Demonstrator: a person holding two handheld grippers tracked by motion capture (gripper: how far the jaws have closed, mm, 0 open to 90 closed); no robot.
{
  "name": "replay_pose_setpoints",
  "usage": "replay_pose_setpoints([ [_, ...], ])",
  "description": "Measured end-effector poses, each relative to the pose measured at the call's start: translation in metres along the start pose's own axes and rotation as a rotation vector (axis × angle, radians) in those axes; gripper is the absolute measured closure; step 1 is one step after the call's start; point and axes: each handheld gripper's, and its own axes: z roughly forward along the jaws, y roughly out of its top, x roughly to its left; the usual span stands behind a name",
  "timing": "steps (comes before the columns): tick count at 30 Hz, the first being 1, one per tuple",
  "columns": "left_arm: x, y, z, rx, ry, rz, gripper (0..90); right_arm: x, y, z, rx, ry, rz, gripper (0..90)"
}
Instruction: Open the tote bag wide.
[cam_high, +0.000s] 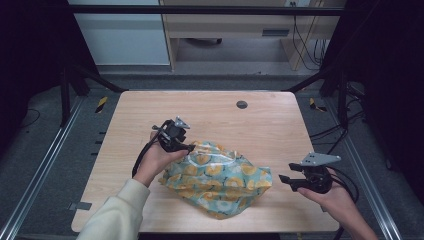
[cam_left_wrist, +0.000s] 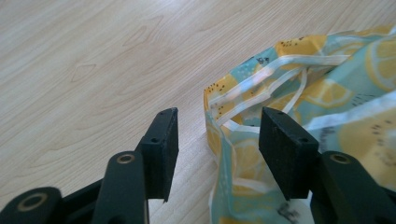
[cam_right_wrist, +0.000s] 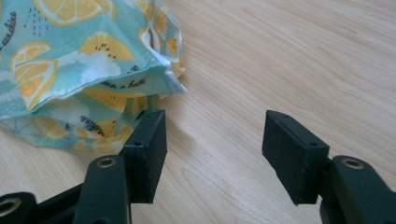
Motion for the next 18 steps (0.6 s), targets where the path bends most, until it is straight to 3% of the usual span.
replay_pose_setpoints([
  [4,0.001,0.002,0.009,0.042,-0.008,0.001,51.5,-0.002,0.003,0.000,-0.005,-0.006,0.000,41.3],
  [6,-0.001,0.003,0.016,0.097,-0.003,0.031,61.5,-0.003,0.006,0.000,-0.007,-0.011,-0.001,41.8],
  [8,-0.002,0.003,0.019,0.118,-0.009,0.044,75.5,-0.004,0.010,0.000,-0.010,-0.014,-0.004,42.1],
  [10,-0.003,0.004,0.019,0.109,0.003,0.042,86.4,-0.004,0.012,0.000,-0.012,-0.015,-0.006,42.2],
  [12,-0.004,0.006,0.016,0.089,-0.005,0.046,90.0,-0.003,0.017,0.000,-0.021,-0.014,-0.013,42.4],
  [18,-0.011,0.011,0.000,-0.010,0.014,0.054,90.0,-0.003,0.027,0.003,-0.022,-0.022,-0.028,43.1],
])
